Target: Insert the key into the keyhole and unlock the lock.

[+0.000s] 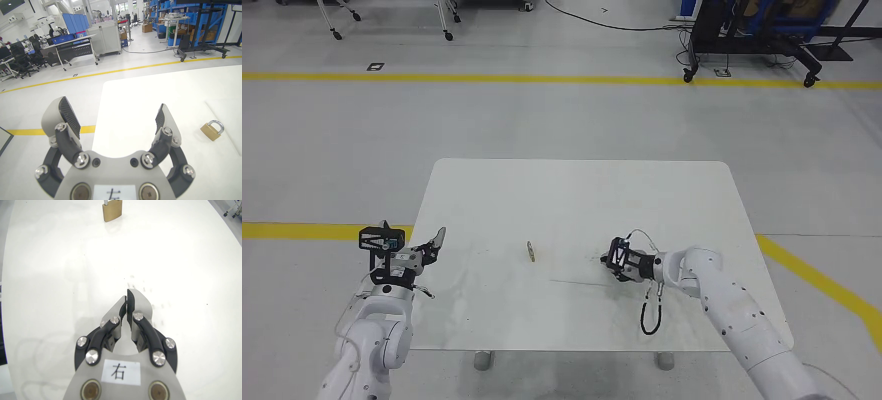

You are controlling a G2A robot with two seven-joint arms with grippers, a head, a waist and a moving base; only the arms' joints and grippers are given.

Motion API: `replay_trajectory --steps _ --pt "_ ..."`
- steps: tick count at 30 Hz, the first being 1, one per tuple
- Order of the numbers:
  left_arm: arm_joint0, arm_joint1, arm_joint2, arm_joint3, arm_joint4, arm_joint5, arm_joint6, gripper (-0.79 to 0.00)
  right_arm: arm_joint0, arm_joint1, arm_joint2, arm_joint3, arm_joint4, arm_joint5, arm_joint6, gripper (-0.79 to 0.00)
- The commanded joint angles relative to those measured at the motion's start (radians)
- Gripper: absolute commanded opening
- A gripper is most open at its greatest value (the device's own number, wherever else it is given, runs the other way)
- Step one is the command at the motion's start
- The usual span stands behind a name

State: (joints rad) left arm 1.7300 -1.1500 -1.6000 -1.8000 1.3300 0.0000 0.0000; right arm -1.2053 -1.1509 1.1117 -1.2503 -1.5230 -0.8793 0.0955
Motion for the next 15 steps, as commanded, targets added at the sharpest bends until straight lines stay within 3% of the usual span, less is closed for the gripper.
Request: replay_trajectory --steps 1,15 --pt "0.000 0.000 0.000 0.000 0.000 0.000 0.000 0.000 -0.004 0.003 -0.001 -0.016 -0.014 0.003 -0.008 -0.785" --pt "0.000 0.000 0.000 0.000 0.000 0.000 0.000 0.000 -0.044 0.017 0.003 -0.116 -0.068 0.027 -0.043 -0.785"
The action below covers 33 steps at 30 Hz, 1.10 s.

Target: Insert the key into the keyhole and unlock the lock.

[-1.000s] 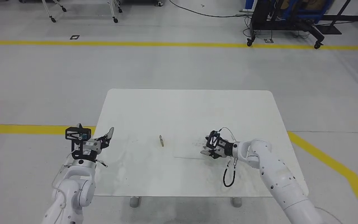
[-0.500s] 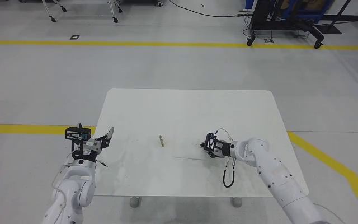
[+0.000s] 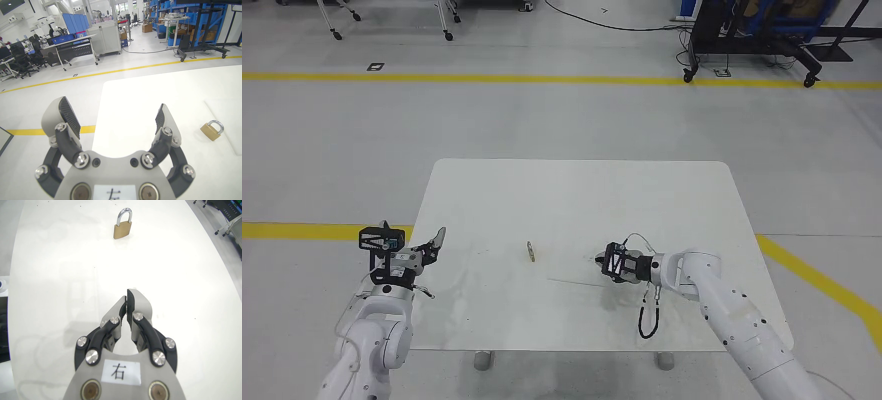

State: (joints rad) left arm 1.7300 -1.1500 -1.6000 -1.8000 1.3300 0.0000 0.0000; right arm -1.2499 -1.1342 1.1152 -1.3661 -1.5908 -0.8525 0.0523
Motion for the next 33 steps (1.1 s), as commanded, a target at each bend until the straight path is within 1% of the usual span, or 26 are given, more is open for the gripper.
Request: replay_trajectory --steps 1,8,9,13,15,18,20,27,28,30,31,33 --pt "0.000 0.000 0.000 0.000 0.000 0.000 0.000 0.000 0.000 0.000 0.000 0.000 0.000 0.000 0.000 -0.785" --pt "0.000 0.000 0.000 0.000 0.000 0.000 0.000 0.000 -0.005 -0.001 -0.004 -0.001 0.010 0.002 -0.008 -0.785" --pt "0.000 0.000 0.000 0.000 0.000 0.000 0.000 0.000 -0.011 -0.003 -0.005 -0.001 0.056 -0.011 -0.059 -0.785" --pt "0.000 0.000 0.000 0.000 0.000 0.000 0.000 0.000 -0.013 -0.001 0.025 0.027 0.145 -0.024 -0.175 -0.785" --pt "0.000 0.000 0.000 0.000 0.000 0.000 0.000 0.000 -0.010 0.001 0.034 0.042 0.166 -0.035 -0.194 -0.785" --pt "0.000 0.000 0.000 0.000 0.000 0.000 0.000 0.000 -0.021 0.004 0.052 0.034 0.254 -0.100 -0.256 -0.785" --pt "0.000 0.000 0.000 0.000 0.000 0.000 0.000 0.000 -0.034 0.007 0.075 0.032 0.331 -0.121 -0.283 -0.785" --pt "0.000 0.000 0.000 0.000 0.000 0.000 0.000 0.000 -0.038 0.008 0.081 0.030 0.347 -0.130 -0.281 -0.785" --pt "0.000 0.001 0.000 0.002 0.016 -0.002 -0.003 0.000 -0.038 0.008 0.081 0.030 0.347 -0.130 -0.281 -0.785" --pt "0.001 0.006 0.004 -0.001 0.116 -0.015 -0.027 0.000 -0.038 0.008 0.081 0.030 0.347 -0.130 -0.281 -0.785" --pt "-0.002 0.003 0.012 -0.016 0.074 -0.021 -0.013 0.000 -0.038 0.008 0.081 0.030 0.347 -0.130 -0.281 -0.785" --pt "-0.008 -0.008 0.031 -0.026 -0.095 -0.053 0.039 0.000 -0.041 0.007 0.080 0.030 0.354 -0.127 -0.284 -0.785"
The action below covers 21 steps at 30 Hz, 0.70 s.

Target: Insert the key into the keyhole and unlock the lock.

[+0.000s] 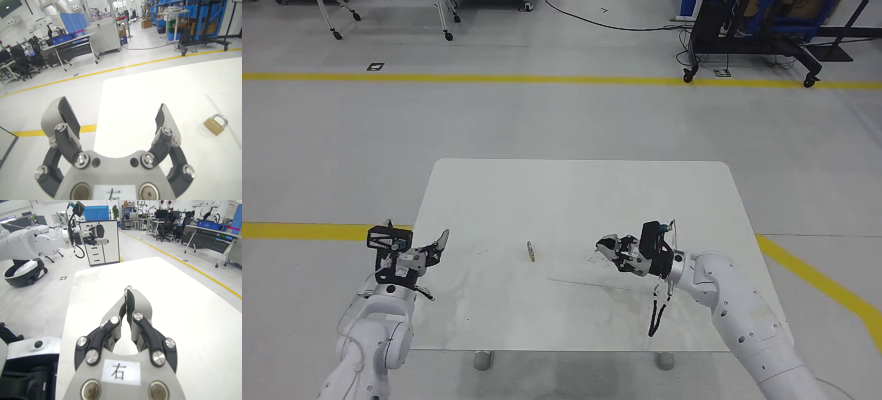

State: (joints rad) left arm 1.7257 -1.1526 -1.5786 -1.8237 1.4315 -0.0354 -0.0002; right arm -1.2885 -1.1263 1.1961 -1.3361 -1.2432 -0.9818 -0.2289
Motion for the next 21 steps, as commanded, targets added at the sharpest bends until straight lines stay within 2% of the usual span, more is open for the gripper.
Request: replay_trajectory --steps 1,2,6,10,13,15,17,18,21 --pt "-0.016 -0.011 0.027 0.004 -0.305 -0.055 0.064 0.000 -0.015 -0.004 -0.007 0.002 0.048 0.006 -0.026 -0.785" --pt "-0.024 -0.014 0.035 0.009 -0.353 -0.075 0.074 0.000 -0.017 -0.005 -0.009 0.003 0.064 0.006 -0.036 -0.785" --pt "-0.104 -0.031 0.122 0.055 -0.666 -0.255 0.094 0.000 -0.034 -0.015 -0.021 0.037 0.202 -0.027 -0.130 -0.785" --pt "-0.213 -0.050 0.238 0.131 -0.953 -0.418 0.015 0.000 -0.050 -0.023 -0.061 0.049 0.356 -0.031 -0.174 -0.785" --pt "-0.296 -0.067 0.316 0.201 -1.234 -0.506 -0.061 0.000 -0.057 -0.020 -0.086 0.038 0.455 -0.031 -0.174 -0.785" --pt "-0.352 -0.076 0.356 0.255 -1.414 -0.527 -0.127 0.000 -0.063 -0.015 -0.094 0.023 0.507 -0.031 -0.173 -0.785" --pt "-0.401 -0.082 0.384 0.307 -1.530 -0.484 -0.210 0.000 -0.063 -0.007 -0.087 0.022 0.511 -0.031 -0.156 -0.785" --pt "-0.430 -0.081 0.388 0.331 -1.518 -0.443 -0.261 0.000 -0.063 -0.007 -0.087 0.022 0.511 -0.031 -0.156 -0.785" --pt "-0.430 -0.081 0.388 0.331 -1.518 -0.443 -0.261 0.000 -0.063 -0.007 -0.087 0.022 0.511 -0.031 -0.156 -0.785"
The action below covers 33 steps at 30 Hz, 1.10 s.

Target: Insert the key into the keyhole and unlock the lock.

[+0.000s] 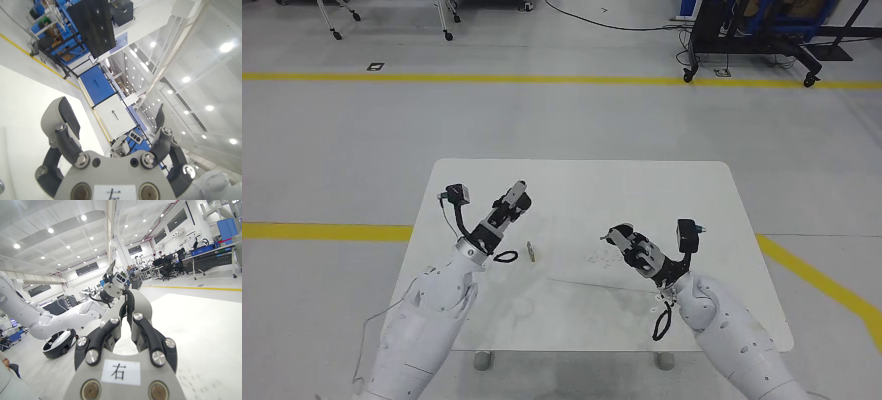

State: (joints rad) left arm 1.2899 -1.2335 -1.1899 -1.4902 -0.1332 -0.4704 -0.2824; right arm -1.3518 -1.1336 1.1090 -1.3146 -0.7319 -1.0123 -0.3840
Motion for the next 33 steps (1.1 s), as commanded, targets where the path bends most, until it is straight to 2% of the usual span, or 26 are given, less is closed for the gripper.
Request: replay_trajectory --steps 1,5,7,10,12,14,15,16,17,23,26,28,33 --pt "0.005 0.000 -0.001 -0.002 0.047 -0.008 0.021 0.000 0.000 0.000 0.000 0.000 0.000 0.000 -0.001 -0.785" --pt "0.008 0.000 0.003 -0.005 0.060 -0.007 0.014 0.000 0.000 0.000 0.000 0.000 0.000 0.000 -0.001 -0.785" --pt "0.018 0.000 0.010 -0.008 0.069 -0.035 -0.004 0.000 -0.002 -0.003 -0.012 -0.006 0.024 0.021 0.028 -0.785" --pt "0.021 -0.001 0.038 0.025 0.021 -0.139 -0.097 0.000 0.006 -0.012 -0.067 0.000 0.180 0.011 0.124 -0.785" --pt "-0.001 0.002 0.048 0.054 0.031 -0.194 -0.183 0.000 0.026 -0.015 -0.099 0.006 0.292 0.019 0.213 -0.785" --pt "-0.016 0.003 0.054 0.082 0.037 -0.227 -0.221 0.000 0.043 -0.016 -0.121 0.008 0.385 0.033 0.292 -0.785" --pt "-0.021 0.002 0.060 0.089 0.023 -0.237 -0.229 -0.296 0.049 -0.016 -0.129 0.007 0.427 0.039 0.323 -0.785" --pt "-0.027 0.001 0.068 0.093 0.013 -0.249 -0.245 -0.416 0.055 -0.016 -0.134 0.006 0.461 0.043 0.350 -0.785" --pt "-0.034 0.001 0.076 0.099 0.012 -0.256 -0.265 -0.459 0.058 -0.017 -0.139 0.006 0.492 0.046 0.373 -0.785" --pt "-0.057 -0.002 0.105 0.125 -0.005 -0.266 -0.312 -0.545 0.069 -0.021 -0.146 0.007 0.609 0.044 0.432 -0.785" --pt "-0.065 -0.003 0.117 0.132 -0.012 -0.263 -0.332 -0.523 0.075 -0.024 -0.145 0.014 0.622 0.041 0.439 -0.785" --pt "-0.068 -0.004 0.123 0.136 -0.017 -0.262 -0.334 -0.468 0.079 -0.027 -0.146 0.020 0.615 0.047 0.448 -0.785" --pt "-0.076 -0.007 0.142 0.143 -0.022 -0.259 -0.353 -0.511 0.090 -0.036 -0.159 0.037 0.608 0.052 0.459 -0.785"
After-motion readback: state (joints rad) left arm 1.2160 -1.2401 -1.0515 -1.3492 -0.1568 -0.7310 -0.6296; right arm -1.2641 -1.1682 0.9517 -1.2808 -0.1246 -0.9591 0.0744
